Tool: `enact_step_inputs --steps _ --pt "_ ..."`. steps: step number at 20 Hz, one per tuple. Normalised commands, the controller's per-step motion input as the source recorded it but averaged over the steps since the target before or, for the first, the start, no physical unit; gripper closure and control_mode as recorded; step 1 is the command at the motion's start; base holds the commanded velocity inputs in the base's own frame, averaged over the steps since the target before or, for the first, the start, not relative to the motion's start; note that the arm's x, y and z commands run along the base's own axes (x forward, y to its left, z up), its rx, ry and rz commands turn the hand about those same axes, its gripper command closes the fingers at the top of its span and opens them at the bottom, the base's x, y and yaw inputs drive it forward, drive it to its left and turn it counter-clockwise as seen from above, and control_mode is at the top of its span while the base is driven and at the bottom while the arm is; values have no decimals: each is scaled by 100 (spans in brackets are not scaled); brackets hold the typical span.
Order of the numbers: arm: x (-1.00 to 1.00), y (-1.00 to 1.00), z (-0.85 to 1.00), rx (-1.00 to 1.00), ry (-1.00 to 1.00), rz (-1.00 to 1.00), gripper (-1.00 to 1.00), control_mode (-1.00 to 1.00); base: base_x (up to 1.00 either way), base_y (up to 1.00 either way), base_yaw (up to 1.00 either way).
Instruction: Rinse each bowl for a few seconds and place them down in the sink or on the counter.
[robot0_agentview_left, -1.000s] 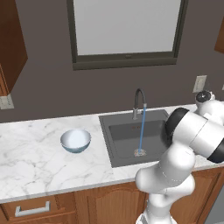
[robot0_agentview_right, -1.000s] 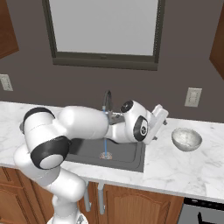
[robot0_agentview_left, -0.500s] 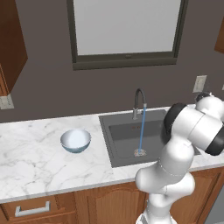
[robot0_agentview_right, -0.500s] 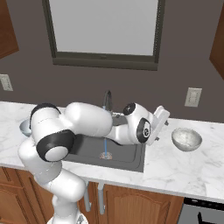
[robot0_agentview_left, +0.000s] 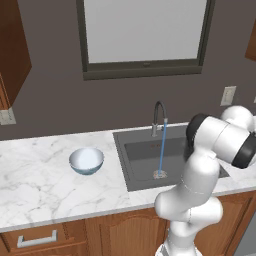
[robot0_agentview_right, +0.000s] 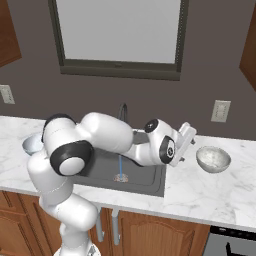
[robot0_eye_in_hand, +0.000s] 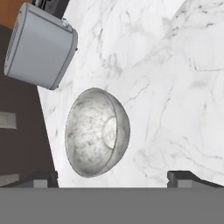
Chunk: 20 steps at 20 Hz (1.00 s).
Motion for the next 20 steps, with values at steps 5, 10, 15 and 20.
enact_step_inputs --steps 5,10,15,20 --pt "15 -7 -11 1 1 -3 -100 -100 0 0 0" --pt "11 -11 -11 4 5 -3 -100 -100 0 0 0" --pt "10 -12 -13 6 10 -4 -100 -100 0 0 0" --pt "12 -13 -12 4 6 -3 -100 -100 0 0 0"
